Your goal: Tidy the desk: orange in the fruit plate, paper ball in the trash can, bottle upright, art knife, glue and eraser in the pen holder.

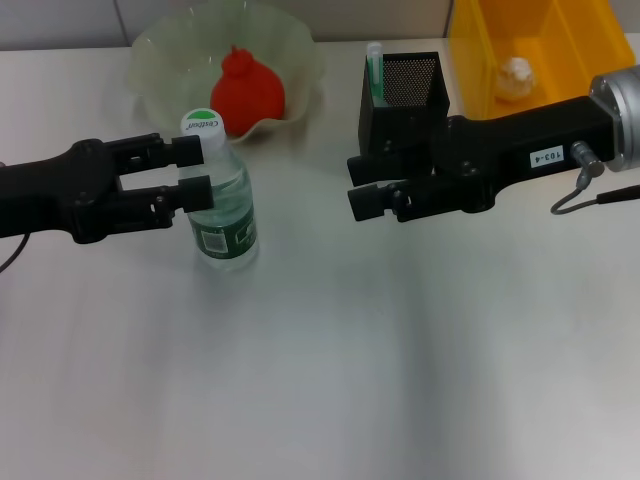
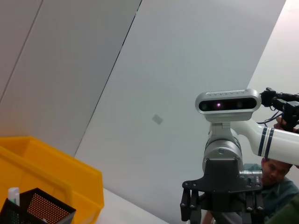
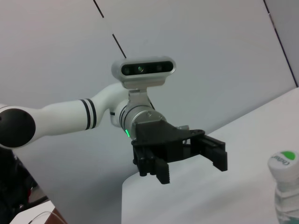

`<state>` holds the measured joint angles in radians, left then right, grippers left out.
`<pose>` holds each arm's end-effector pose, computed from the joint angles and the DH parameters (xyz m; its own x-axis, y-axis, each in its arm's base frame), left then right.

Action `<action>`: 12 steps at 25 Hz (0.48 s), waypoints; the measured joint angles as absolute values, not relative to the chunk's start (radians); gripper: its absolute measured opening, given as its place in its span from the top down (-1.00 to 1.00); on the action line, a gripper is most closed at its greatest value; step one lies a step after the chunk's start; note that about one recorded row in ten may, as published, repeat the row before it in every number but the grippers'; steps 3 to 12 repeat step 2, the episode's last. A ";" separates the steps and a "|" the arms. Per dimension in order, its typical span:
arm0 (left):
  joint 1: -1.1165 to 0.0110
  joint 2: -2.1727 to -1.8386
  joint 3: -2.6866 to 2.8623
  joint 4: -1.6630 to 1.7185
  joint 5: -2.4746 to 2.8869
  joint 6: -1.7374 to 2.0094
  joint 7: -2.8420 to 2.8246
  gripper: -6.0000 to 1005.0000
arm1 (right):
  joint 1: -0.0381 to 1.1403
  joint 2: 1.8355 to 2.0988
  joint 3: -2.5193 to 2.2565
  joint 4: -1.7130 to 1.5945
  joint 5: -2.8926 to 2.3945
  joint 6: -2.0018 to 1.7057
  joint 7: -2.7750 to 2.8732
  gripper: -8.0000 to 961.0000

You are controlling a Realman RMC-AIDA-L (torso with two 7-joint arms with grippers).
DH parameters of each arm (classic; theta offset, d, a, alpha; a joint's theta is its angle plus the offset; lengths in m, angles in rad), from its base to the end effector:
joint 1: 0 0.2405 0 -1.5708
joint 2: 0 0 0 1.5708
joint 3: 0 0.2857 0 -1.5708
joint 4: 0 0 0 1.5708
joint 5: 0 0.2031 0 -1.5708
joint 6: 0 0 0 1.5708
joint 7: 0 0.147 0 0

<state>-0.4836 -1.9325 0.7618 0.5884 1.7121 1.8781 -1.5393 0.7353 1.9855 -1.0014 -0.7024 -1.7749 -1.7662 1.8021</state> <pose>-0.2715 0.3118 0.0478 0.6248 0.4088 0.6652 0.4446 -0.8866 0.1273 0.1740 0.3628 -0.0001 0.7950 -0.4395 -0.4182 -0.3568 -0.8962 0.2635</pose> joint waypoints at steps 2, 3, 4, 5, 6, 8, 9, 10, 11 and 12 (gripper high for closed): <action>-0.483 -1.932 0.761 0.589 1.712 1.878 -1.539 -0.51 | 0.735 1.985 -1.000 -0.702 -1.775 -1.765 1.802 -0.20; -0.483 -1.932 0.761 0.589 1.712 1.878 -1.539 -0.51 | 0.735 1.985 -1.000 -0.702 -1.775 -1.765 1.802 -0.20; -0.483 -1.932 0.761 0.589 1.712 1.878 -1.539 -0.51 | 0.735 1.985 -1.000 -0.702 -1.775 -1.765 1.802 -0.20; -0.483 -1.932 0.761 0.589 1.712 1.878 -1.539 -0.51 | 0.735 1.985 -1.000 -0.702 -1.775 -1.765 1.802 -0.20; -0.483 -1.932 0.761 0.589 1.712 1.878 -1.539 -0.51 | 0.735 1.985 -1.000 -0.702 -1.775 -1.765 1.802 -0.20; -0.483 -1.932 0.761 0.589 1.712 1.878 -1.539 -0.51 | 0.735 1.985 -1.000 -0.702 -1.775 -1.765 1.802 -0.20; -0.483 -1.932 0.761 0.589 1.712 1.878 -1.539 -0.51 | 0.735 1.985 -1.000 -0.702 -1.775 -1.765 1.802 -0.20; -0.483 -1.932 0.761 0.589 1.712 1.878 -1.539 -0.51 | 0.735 1.985 -1.000 -0.702 -1.775 -1.765 1.802 -0.20; -0.483 -1.932 0.761 0.589 1.712 1.878 -1.539 -0.51 | 0.735 1.985 -1.000 -0.702 -1.775 -1.765 1.802 -0.20; -0.483 -1.932 0.761 0.589 1.712 1.878 -1.539 -0.51 | 0.735 1.985 -1.000 -0.702 -1.775 -1.765 1.802 -0.20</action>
